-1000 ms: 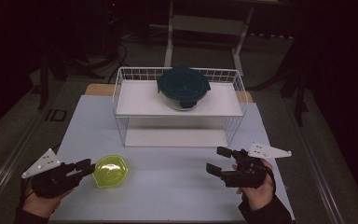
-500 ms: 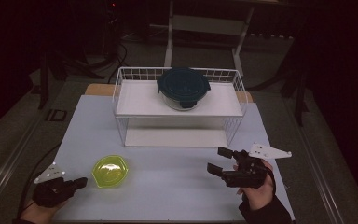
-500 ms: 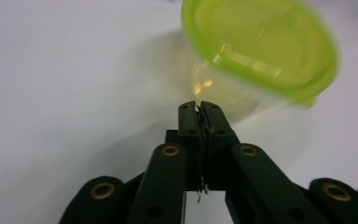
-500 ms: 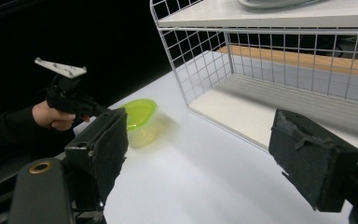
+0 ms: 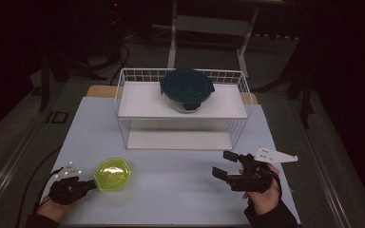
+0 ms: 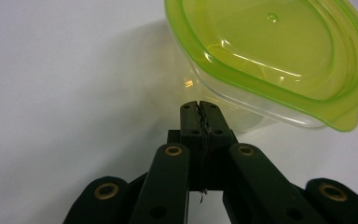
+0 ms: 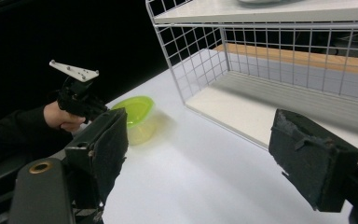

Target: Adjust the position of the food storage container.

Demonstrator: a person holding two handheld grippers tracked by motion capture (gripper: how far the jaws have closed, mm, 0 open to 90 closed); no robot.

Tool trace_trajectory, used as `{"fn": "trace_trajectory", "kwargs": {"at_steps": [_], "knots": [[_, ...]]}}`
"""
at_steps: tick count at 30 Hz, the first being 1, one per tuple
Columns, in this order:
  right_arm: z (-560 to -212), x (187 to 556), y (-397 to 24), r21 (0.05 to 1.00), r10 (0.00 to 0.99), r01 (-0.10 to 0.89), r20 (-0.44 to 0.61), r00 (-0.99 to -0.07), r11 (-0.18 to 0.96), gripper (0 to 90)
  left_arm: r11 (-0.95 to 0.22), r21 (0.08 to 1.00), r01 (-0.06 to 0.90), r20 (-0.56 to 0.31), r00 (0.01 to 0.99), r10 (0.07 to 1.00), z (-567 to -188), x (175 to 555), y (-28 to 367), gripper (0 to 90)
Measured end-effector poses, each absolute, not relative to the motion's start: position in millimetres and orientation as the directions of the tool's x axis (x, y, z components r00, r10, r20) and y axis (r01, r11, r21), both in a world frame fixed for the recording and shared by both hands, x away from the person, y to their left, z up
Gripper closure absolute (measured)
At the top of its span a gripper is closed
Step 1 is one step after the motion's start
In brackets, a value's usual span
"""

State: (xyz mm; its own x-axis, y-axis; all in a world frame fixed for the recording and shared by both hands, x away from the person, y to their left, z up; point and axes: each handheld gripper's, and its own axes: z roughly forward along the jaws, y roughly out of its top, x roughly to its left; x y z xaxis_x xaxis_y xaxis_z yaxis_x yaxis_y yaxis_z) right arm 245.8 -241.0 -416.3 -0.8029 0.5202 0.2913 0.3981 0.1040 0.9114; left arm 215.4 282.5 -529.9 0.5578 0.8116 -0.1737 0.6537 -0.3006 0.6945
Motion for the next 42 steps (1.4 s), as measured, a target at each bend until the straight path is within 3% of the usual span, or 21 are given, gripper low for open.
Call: {"fn": "trace_trajectory", "kwargs": {"at_steps": [21,31,42], "knots": [[-424,244,-248,0.906,0.536,0.410,0.296,-0.791,0.105,19.1,-0.378,0.685,0.623,-0.155,0.631,0.760,-531,246,245,88.5],[-427,244,-250,0.904,0.545,0.416,0.299,-0.783,0.101,19.1,-0.353,0.694,0.627,-0.172,0.621,0.765,-530,248,246,88.5],[-428,242,-250,0.907,0.554,0.408,0.286,-0.782,0.107,19.0,-0.383,0.691,0.613,-0.182,0.661,0.728,-533,266,219,88.5]]}}
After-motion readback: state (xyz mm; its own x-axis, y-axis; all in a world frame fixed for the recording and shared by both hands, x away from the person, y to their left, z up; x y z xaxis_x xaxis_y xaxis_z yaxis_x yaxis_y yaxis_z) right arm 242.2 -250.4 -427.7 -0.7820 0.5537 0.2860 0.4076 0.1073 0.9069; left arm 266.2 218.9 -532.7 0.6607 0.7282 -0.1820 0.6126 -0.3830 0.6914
